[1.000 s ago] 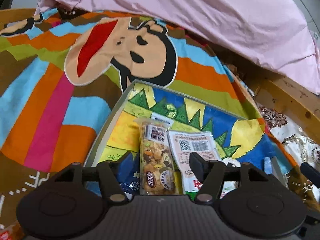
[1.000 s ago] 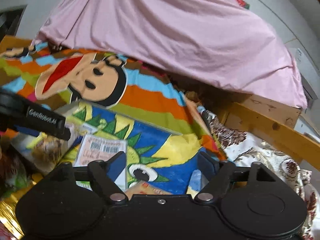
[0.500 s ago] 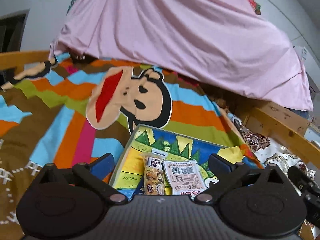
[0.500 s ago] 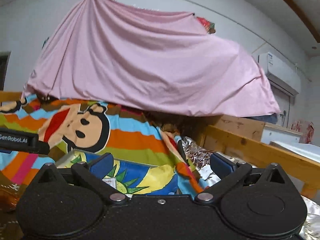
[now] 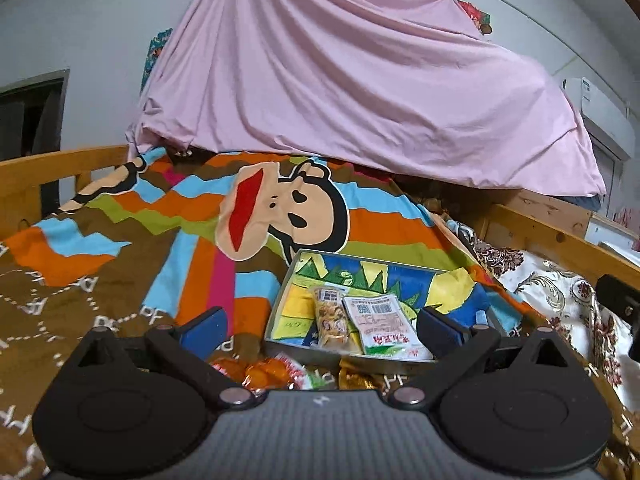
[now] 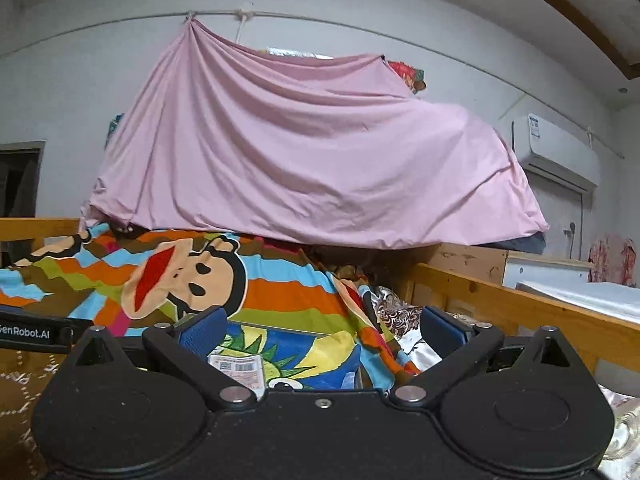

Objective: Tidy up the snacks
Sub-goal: 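Pull both tools back from the tray toward the remaining snacks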

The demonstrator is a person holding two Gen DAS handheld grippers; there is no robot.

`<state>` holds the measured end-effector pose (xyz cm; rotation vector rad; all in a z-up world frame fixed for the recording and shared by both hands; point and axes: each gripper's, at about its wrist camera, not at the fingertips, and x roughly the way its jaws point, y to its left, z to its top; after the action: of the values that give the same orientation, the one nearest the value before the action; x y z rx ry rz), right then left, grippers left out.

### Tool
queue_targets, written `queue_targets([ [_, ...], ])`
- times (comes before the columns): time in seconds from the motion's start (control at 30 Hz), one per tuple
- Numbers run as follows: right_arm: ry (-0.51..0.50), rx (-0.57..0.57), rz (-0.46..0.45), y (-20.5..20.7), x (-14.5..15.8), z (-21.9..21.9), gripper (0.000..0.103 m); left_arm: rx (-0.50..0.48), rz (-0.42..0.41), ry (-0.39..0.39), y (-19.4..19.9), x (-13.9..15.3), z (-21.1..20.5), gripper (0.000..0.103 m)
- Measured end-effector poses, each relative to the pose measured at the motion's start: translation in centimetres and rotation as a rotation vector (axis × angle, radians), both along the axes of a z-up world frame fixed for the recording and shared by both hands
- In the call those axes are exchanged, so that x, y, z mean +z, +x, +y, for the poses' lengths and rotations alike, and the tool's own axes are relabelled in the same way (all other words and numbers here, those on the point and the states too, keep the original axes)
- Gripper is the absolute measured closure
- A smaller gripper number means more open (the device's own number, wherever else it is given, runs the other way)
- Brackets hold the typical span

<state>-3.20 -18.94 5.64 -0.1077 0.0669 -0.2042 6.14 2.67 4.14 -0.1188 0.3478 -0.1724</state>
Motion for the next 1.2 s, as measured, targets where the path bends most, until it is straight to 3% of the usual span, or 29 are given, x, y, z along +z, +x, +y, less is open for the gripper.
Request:
queue_targets([
  [0.33,0.046,0.022,0.053,-5.4,-0.2,0.6,0.001,0.005,-0.022,0.057,-6.0,0.1,0.9,0.001],
  [0.6,0.069,0.008,0.119,-7.5,-0.5,1.5,0.001,-0.024,-0.001,0.098,-8.3,0.1,0.7,0.0],
  [0.8,0.074,-0.027,0.158,-8.1,-0.2,2.5,0.001,0.005,0.033,0.186,-9.9,-0.1,0.2,0.0],
  [1.0,0.129,-0.065,0.2,-8.5,0.1,2.6,0.001,0.07,0.064,0.134,-10.8,0.6,1.4,0.0],
  [1.2,0.157,-0.063,0.244,-7.8,0.2,3.1,0.001,0.096,0.16,0.05,-9.9,1.9,2.5,0.0],
])
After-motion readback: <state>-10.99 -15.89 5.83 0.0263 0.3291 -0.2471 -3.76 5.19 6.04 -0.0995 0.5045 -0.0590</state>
